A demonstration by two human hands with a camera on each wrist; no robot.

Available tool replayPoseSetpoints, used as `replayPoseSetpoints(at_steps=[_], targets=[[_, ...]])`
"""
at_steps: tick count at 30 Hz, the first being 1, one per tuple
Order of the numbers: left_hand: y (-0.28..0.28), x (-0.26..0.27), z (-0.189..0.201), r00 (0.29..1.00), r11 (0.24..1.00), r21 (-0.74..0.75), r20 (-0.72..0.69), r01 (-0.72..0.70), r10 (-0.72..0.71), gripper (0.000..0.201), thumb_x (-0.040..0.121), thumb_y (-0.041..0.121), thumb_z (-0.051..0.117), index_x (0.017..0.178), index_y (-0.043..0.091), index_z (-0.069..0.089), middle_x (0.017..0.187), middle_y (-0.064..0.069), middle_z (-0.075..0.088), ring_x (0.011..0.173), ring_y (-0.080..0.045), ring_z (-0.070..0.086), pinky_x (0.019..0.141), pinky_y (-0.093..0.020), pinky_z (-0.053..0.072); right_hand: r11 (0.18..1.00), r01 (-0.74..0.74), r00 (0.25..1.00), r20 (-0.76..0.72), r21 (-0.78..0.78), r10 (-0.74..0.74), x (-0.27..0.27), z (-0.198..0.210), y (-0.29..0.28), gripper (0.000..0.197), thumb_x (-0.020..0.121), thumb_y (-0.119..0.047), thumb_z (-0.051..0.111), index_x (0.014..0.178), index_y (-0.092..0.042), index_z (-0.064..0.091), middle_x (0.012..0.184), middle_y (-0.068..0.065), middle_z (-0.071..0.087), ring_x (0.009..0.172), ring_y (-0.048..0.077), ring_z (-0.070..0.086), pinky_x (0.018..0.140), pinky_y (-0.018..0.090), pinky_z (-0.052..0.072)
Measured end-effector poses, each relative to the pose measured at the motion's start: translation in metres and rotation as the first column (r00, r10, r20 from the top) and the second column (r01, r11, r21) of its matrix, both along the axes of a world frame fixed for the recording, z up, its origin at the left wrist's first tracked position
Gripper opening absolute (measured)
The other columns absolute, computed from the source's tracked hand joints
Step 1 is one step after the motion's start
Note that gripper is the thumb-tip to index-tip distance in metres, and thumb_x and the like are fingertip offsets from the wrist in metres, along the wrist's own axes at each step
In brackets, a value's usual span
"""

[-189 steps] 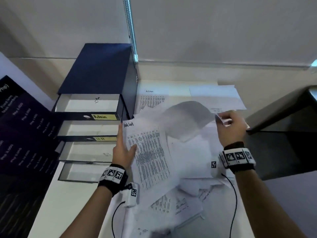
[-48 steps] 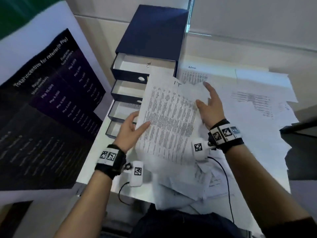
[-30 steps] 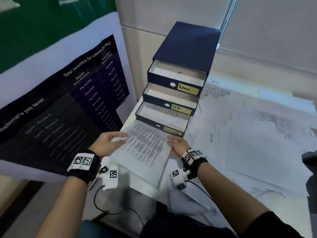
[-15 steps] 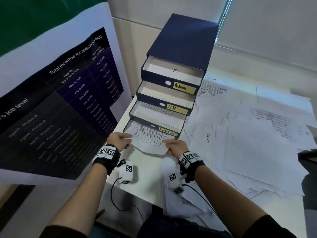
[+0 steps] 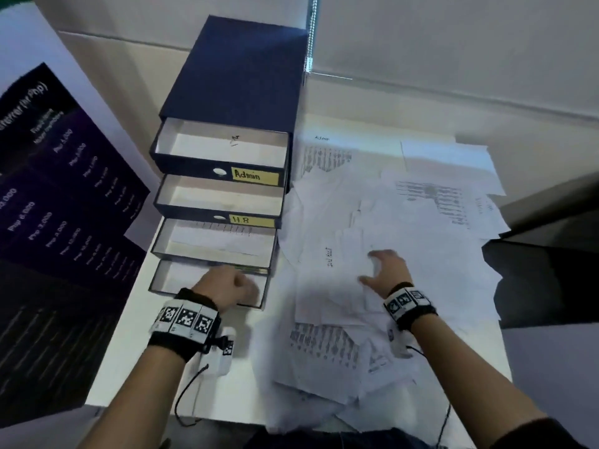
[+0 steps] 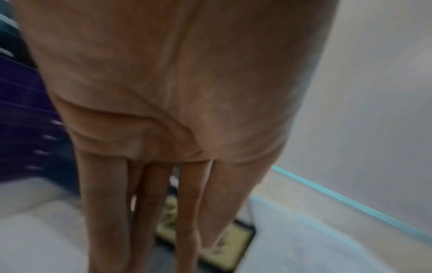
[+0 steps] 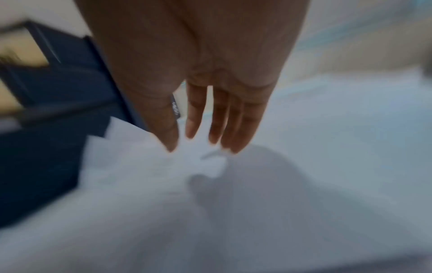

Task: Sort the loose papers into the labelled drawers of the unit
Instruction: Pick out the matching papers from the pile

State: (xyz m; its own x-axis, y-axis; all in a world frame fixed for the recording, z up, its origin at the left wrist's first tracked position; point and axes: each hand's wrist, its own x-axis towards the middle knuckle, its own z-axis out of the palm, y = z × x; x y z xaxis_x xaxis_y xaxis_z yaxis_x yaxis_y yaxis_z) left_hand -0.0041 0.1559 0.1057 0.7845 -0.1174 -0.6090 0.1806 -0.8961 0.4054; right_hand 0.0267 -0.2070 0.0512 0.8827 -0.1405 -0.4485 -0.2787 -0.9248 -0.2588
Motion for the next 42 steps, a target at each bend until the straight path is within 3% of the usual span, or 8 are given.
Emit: replayPoseSetpoints(at_steps=[3,6,13,16,21,33,38,42], targets=[[-0.072,0.018,0.008,0.993,0.894,-0.446,-0.118,-0.053,0.000,0.019,0.094,0.017,0.066,0.110,0.021,0.075,0.099,0.003,0.076,0.088,-0.010,0.072,0.086,-0.025,0.057,0.965,-0.183,0.959,-0.251,-0.190,0.132,-0.014,-0.014,-0.043,0.136,0.055,-0.059,0.086,0.154,-0.031,-0.001,0.162,0.008,-0.007,0.148,0.036,0.009,0.111,0.055,0.031],[-0.144,0.041,-0.036,0.998,0.915,-0.403,-0.064,-0.011,-0.016,0.037,0.089,0.006,0.065,0.125,0.017,0.066,0.107,-0.001,0.070,0.092,-0.015,0.067,0.090,-0.031,0.056,0.933,-0.321,0.916,-0.304,-0.164,0.262,-0.030,-0.029,-0.049,0.134,0.063,-0.059,0.081,0.153,-0.031,-0.015,0.159,0.015,-0.022,0.148,0.041,-0.005,0.116,0.057,0.023],[-0.246,0.057,-0.093,0.961,0.985,-0.050,0.234,0.165,-0.149,0.068,0.079,-0.003,0.053,0.142,0.022,0.049,0.129,-0.011,0.038,0.117,-0.031,0.043,0.100,-0.038,0.044,0.882,-0.467,0.884,-0.065,-0.070,0.463,-0.044,-0.036,-0.073,0.057,0.092,-0.012,0.048,0.148,-0.015,0.035,0.153,0.017,0.034,0.137,0.032,0.039,0.110,0.040,0.037],[-0.255,0.067,-0.095,0.953,0.986,-0.035,0.264,0.165,-0.150,0.058,0.083,-0.003,0.048,0.135,0.021,0.059,0.124,-0.011,0.044,0.112,-0.030,0.047,0.099,-0.041,0.045,0.903,-0.417,0.907,-0.010,0.106,0.421,-0.034,-0.008,-0.097,0.022,0.095,-0.022,0.053,0.103,-0.017,0.072,0.098,0.006,0.073,0.090,0.024,0.066,0.079,0.030,0.049],[-0.252,0.093,-0.105,0.956,0.943,-0.178,0.140,0.280,-0.258,0.062,0.088,0.005,0.060,0.144,0.030,0.049,0.115,-0.015,0.054,0.108,-0.034,0.058,0.097,-0.043,0.050,0.859,-0.198,0.978,0.041,0.472,0.203,-0.025,0.033,-0.116,0.030,0.079,-0.034,0.079,0.054,-0.025,0.066,0.045,-0.010,0.049,0.047,0.004,0.041,0.051,0.017,0.033],[-0.218,0.077,-0.089,0.986,0.878,-0.454,0.001,0.149,-0.166,0.079,0.084,-0.007,0.063,0.125,0.060,0.056,0.130,0.003,0.064,0.121,-0.016,0.060,0.107,-0.037,0.048,0.577,-0.004,0.994,0.068,0.817,-0.088,-0.023,0.079,-0.102,0.019,0.085,-0.026,0.073,0.070,-0.016,0.070,0.067,-0.003,0.066,0.064,0.009,0.057,0.063,0.025,0.046],[-0.202,0.068,-0.010,0.986,0.655,-0.737,-0.153,-0.163,0.073,0.035,0.093,0.018,0.070,0.127,0.017,0.064,0.127,0.010,0.064,0.120,-0.012,0.059,0.112,-0.037,0.040,0.716,-0.176,0.933,0.345,0.675,-0.096,-0.011,0.136,-0.087,0.020,0.092,-0.025,0.067,0.077,-0.012,0.067,0.056,-0.004,0.061,0.052,0.009,0.053,0.058,0.020,0.044],[-0.172,0.071,0.035,0.867,0.153,-0.857,-0.466,-0.492,0.178,0.067,0.079,0.067,0.066,0.117,0.012,0.066,0.114,-0.012,0.067,0.106,-0.028,0.067,0.094,-0.042,0.053,0.566,-0.056,0.831,0.353,0.822,-0.430,0.011,0.167,-0.090,0.024,0.094,-0.029,0.064,0.080,-0.010,0.058,0.054,0.022,0.042,0.051,0.018,0.038,0.055,0.024,0.037]])
